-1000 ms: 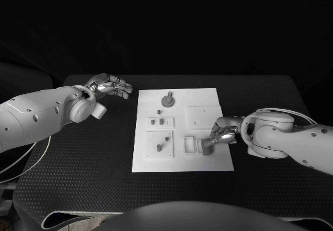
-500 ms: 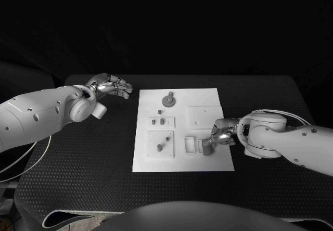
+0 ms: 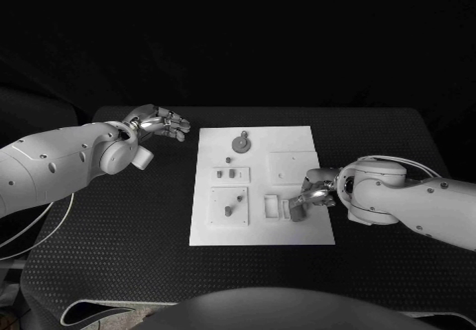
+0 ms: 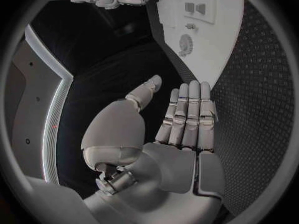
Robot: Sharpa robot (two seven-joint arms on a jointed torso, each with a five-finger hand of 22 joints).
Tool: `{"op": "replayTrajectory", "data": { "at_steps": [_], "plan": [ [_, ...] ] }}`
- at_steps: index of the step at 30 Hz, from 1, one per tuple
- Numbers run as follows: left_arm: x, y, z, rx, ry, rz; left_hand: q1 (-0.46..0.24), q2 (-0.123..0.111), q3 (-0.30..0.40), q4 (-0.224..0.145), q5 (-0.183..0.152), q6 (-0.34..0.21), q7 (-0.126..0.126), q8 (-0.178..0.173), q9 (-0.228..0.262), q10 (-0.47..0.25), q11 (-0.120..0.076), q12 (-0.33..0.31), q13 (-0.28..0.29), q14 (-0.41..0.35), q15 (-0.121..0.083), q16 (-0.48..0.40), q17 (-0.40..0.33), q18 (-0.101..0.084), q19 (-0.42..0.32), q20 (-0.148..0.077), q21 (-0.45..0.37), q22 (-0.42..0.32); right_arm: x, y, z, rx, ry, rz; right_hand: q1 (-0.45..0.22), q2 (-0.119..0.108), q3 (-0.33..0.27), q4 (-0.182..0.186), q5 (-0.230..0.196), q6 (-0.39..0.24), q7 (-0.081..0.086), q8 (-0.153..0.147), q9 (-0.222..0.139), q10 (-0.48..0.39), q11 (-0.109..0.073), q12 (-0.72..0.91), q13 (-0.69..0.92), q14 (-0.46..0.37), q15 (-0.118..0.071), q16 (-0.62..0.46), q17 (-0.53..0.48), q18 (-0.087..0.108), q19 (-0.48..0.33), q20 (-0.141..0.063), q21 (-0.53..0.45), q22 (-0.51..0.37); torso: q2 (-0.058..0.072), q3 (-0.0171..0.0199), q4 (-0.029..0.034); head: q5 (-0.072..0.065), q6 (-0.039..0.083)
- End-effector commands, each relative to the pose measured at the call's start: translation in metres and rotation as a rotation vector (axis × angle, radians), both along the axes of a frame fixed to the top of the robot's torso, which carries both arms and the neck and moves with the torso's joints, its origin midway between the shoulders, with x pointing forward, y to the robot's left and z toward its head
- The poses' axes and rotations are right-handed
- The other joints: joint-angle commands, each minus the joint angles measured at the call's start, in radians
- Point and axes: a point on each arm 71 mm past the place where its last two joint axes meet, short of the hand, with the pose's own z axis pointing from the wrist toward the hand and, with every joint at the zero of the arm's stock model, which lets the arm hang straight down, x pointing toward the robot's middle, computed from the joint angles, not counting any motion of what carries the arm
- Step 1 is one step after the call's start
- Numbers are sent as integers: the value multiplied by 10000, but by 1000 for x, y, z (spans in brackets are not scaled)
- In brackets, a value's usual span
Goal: Assemble the parts on the task board
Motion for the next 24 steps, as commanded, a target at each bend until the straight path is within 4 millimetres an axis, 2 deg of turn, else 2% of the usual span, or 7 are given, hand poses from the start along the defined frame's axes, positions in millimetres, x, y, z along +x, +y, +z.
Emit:
{"op": "replayTrajectory", "data": {
  "at_steps": [1, 10, 14, 20, 24],
  "plan": [
    [0, -2, 1, -127, 9, -116, -104, -21, -23, 43, 48, -48, -11, 69, -18, 72, 8, 40, -11, 80, 13, -43, 14, 64, 43, -4, 6, -16, -7, 8, -10, -54, 281, 404, -21, 117, 5, -72, 11, -58, 42, -130, -675, 16, -65, 68, -13, 10, -40, -42, -11, 673, -14, 44, 18, 178, 0, 7, 7, 4, 2],
    [0, -2, 1, -123, 14, -107, -109, -14, -18, 43, 50, -49, -11, 71, -20, 73, 8, 40, -14, 81, 12, -48, 21, 64, 43, -4, 6, -16, -8, 5, -11, -363, 373, 477, -45, 131, 7, -132, 13, -72, 49, -152, -681, 10, -59, 66, -22, -1, -36, -54, -21, 673, -22, 49, 16, 175, -1, -2, -1, 1, 2],
    [0, -1, 1, -119, 19, -101, -111, -13, -16, 42, 50, -49, -11, 72, -20, 74, 8, 40, -16, 82, 12, -50, 24, 64, 43, -4, 6, -16, -8, 7, -10, -484, 151, 626, -7, 121, 26, -315, 13, -62, 53, -171, -682, 6, -54, 71, -33, -6, -29, -66, -22, 673, -26, 53, 21, 174, -1, -2, -3, 1, 2],
    [0, -1, 1, -114, 22, -92, -112, -11, -14, 40, 51, -50, -11, 73, -21, 74, 8, 40, -18, 83, 12, -52, 28, 64, 42, -5, 6, -17, -9, 16, -6, -950, -548, 1368, 141, -68, 94, -660, 16, -20, 54, -191, -673, 19, -51, 92, -54, 20, -21, -72, 11, 673, -11, 64, 30, 166, 0, 4, 3, 1, 2],
    [0, -1, 1, -113, 23, -88, -113, -8, -11, 38, 51, -50, -12, 74, -22, 74, 8, 40, -20, 83, 12, -54, 31, 64, 42, -5, 6, -17, -13, 24, -3, -1395, -1078, 1956, 198, -226, 131, -746, 17, 40, 42, -171, -652, 28, -61, 102, -64, 27, -22, -80, 11, 673, 5, 73, 30, 158, -2, 1, -8, 5, 2]
  ]
}}
